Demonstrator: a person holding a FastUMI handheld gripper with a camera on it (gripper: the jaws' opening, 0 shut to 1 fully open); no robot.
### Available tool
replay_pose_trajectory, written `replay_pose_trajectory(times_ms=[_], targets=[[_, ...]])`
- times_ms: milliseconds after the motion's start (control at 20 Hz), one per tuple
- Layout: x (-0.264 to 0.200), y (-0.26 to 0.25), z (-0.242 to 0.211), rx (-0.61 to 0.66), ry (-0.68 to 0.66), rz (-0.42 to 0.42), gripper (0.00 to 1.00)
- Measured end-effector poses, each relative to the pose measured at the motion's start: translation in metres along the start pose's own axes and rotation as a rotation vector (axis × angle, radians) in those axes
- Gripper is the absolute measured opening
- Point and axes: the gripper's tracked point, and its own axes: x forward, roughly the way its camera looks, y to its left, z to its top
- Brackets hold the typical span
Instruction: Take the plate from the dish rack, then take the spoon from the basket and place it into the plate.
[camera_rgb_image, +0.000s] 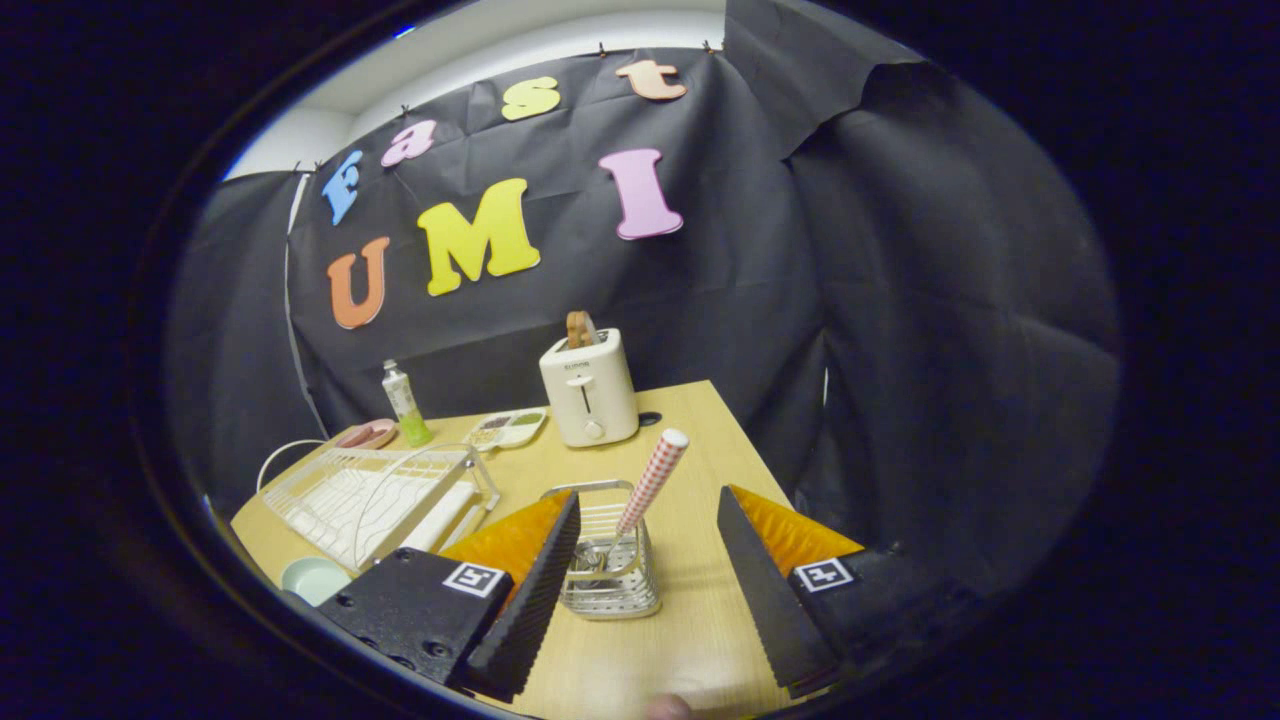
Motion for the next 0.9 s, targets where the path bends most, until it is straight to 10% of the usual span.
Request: replay_pose_trajectory(times_ms=[500, 900], targets=[[0.022, 0.021, 0.002, 0.050, 0.031, 0.072, 0.26], [-0.005, 0.040, 0.023, 0.035, -0.001, 0.028, 0.10]])
